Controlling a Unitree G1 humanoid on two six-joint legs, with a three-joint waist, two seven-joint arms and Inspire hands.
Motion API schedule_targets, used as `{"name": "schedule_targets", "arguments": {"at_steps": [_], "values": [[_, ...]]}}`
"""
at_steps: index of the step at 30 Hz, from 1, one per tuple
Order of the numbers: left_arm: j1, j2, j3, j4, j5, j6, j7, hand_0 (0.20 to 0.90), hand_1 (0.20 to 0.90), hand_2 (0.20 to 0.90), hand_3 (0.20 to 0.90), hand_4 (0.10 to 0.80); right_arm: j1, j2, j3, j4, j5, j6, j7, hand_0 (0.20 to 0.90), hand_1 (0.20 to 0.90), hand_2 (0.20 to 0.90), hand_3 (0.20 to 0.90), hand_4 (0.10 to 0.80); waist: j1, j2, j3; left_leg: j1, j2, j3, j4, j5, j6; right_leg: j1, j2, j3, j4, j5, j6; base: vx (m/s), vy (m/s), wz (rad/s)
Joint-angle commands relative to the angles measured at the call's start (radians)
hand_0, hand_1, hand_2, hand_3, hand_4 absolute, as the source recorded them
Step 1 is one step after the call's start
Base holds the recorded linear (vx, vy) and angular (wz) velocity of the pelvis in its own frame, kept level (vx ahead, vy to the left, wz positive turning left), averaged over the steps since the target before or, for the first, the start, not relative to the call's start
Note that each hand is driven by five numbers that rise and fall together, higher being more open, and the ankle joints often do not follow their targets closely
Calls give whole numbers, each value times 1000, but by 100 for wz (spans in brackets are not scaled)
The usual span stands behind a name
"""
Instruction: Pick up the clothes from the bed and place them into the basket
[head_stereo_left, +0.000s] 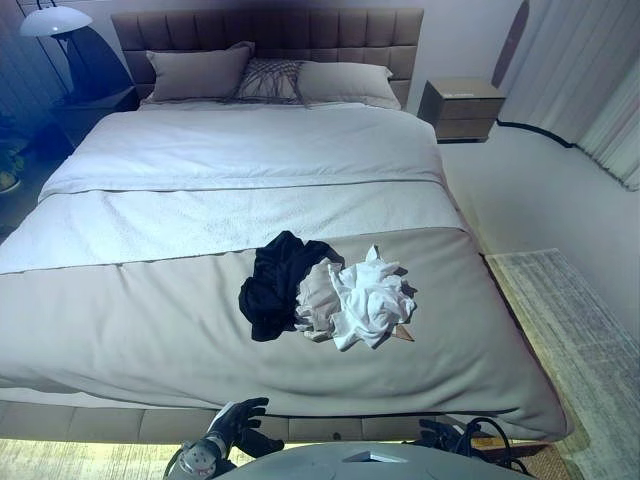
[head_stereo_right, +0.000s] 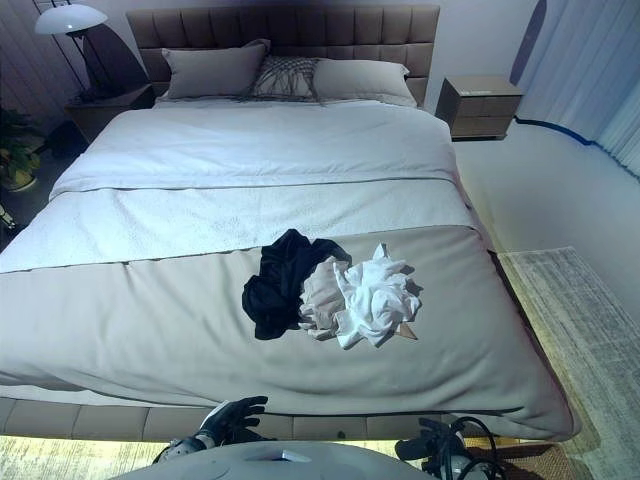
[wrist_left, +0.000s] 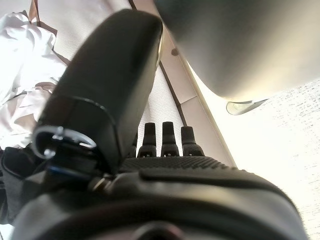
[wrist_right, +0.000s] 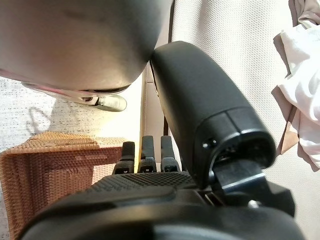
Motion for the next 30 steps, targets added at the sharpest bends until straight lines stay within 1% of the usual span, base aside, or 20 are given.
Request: {"name": "schedule_targets", "arguments": {"at_steps": [1, 3, 5, 8, 11, 19, 24, 30], "values": [[-86, -12, -17, 0, 0, -84, 22, 900, 900, 900, 900, 800, -21, 11, 53, 52, -46, 4, 9, 900, 900, 900, 900, 800, -8, -7, 17, -17, -67, 43, 2, -63, 49, -10, 3, -18, 46, 14, 34, -1, 1, -3], [-85, -8, -14, -3, -20, -72, 13, 900, 900, 900, 900, 800, -22, 9, 53, 49, -49, 6, 9, 900, 900, 900, 900, 800, -6, -6, 18, -18, -67, 42, 2, -62, 49, -9, 3, -18, 46, 13, 34, -4, -1, -5], [-84, -9, -10, 3, 3, -25, 28, 900, 900, 900, 900, 800, -22, 7, 54, 44, -46, 10, 10, 900, 900, 900, 900, 800, -4, -6, 18, -19, -68, 40, 2, -62, 49, -10, 3, -21, 47, 12, 34, 0, 0, 0], [-83, -14, -3, 21, -7, -8, 23, 900, 900, 900, 900, 800, -21, 12, 56, 48, -46, 9, 11, 900, 900, 900, 900, 800, -6, -8, 17, -18, -68, 37, 2, -61, 49, -9, 4, -21, 45, 11, 32, 0, 0, 0], [-79, -17, 1, 23, -21, -7, 15, 900, 900, 900, 900, 800, -20, 12, 56, 45, -50, 13, 13, 900, 900, 900, 900, 800, -5, -7, 16, -18, -67, 36, 2, -61, 48, -7, 5, -23, 45, 11, 32, 0, 0, 0], [-80, -12, -4, 17, 24, -18, 45, 900, 900, 900, 900, 800, -21, 11, 61, 45, -60, 9, 7, 900, 900, 900, 900, 800, -6, -2, 19, -18, -60, 33, 2, -58, 44, -9, 11, -23, 51, 3, 26, 0, -12, 0], [-83, -3, -4, 13, 2, -24, 38, 900, 900, 900, 900, 800, -23, 4, 63, 46, -62, 7, 7, 900, 900, 900, 900, 800, -5, 1, 25, -20, -53, 32, 2, -54, 41, -12, 16, -24, 54, -3, 21, -2, -50, 0], [-73, -6, 8, 11, -14, -29, 42, 900, 900, 900, 900, 800, -23, 0, 62, 50, -73, -4, 8, 900, 900, 900, 900, 800, 5, -2, 29, -16, -40, 21, 6, -45, 32, -9, 30, -29, 63, -14, 7, 35, -85, 0]]}}
